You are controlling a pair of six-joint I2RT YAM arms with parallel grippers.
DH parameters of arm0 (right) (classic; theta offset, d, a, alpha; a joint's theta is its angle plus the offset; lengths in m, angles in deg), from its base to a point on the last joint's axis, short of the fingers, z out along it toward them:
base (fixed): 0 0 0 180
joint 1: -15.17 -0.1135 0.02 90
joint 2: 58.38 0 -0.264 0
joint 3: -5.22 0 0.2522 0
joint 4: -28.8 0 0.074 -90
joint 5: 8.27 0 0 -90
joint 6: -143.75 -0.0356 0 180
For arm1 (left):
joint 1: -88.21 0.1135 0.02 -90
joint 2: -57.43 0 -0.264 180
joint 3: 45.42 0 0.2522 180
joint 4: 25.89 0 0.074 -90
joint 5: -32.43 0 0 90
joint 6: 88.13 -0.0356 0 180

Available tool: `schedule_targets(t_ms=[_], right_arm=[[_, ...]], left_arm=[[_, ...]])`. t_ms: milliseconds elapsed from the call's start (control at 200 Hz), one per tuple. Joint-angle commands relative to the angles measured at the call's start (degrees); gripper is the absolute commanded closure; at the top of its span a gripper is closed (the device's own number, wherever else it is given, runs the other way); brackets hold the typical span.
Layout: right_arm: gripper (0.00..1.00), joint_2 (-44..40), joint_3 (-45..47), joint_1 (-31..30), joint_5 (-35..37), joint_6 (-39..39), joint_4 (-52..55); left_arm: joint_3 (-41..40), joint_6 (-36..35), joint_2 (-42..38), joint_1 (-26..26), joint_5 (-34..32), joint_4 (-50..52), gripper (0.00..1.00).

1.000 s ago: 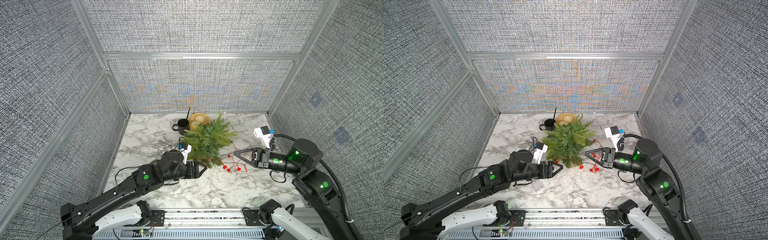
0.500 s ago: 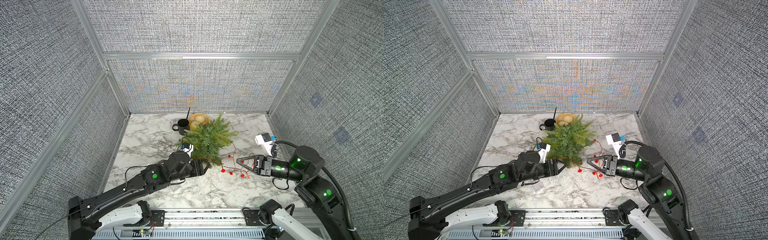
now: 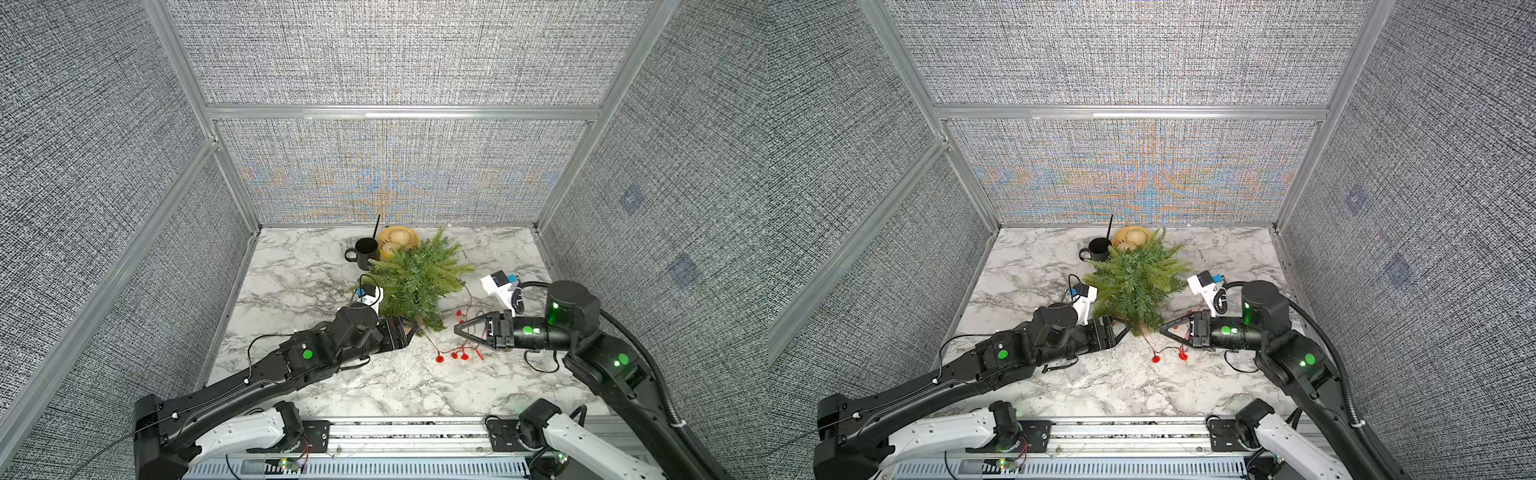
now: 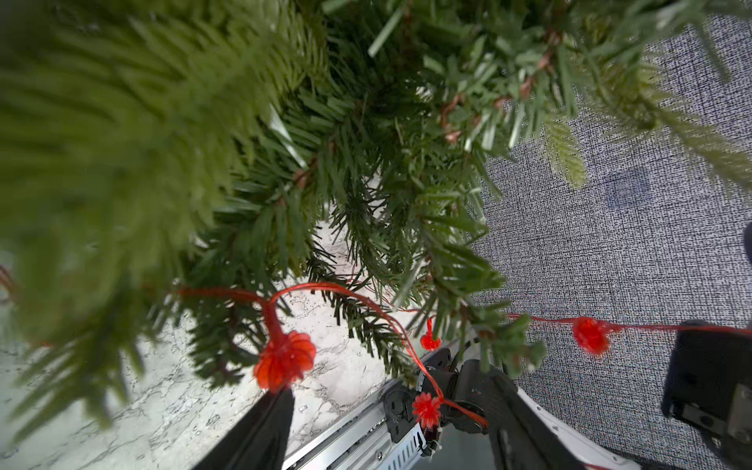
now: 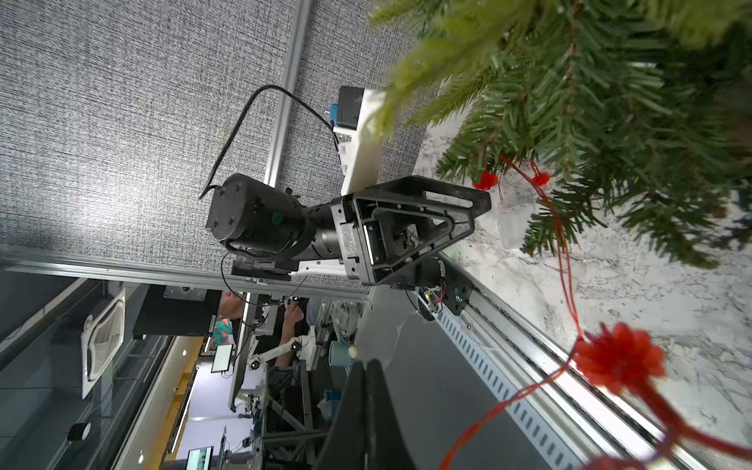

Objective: Remove string lights from the small christmas tree
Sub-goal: Remove the light string from the Christmas tree.

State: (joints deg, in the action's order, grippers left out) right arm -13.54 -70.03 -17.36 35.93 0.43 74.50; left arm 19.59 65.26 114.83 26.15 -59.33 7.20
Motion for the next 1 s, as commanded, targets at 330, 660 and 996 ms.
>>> schedule_targets(t_ms=[330, 660, 996], right_arm=[[1.0, 3.7, -8.2, -0.5, -3.9, 5.4, -0.4], [1.0, 0.7, -4.5, -1.5, -4.9, 2.0, -5.2], [1.0, 1.3, -2.4, -2.7, -4.3, 1.9, -7.0]], left_arm=[[-0.3, 0.8, 1.3, 0.0, -2.4, -2.9, 0.24], [1.4, 2.3, 4.1, -0.4, -1.5, -4.7, 0.29], [-1.5, 6.3, -0.2, -2.9, -4.1, -0.3, 0.26]])
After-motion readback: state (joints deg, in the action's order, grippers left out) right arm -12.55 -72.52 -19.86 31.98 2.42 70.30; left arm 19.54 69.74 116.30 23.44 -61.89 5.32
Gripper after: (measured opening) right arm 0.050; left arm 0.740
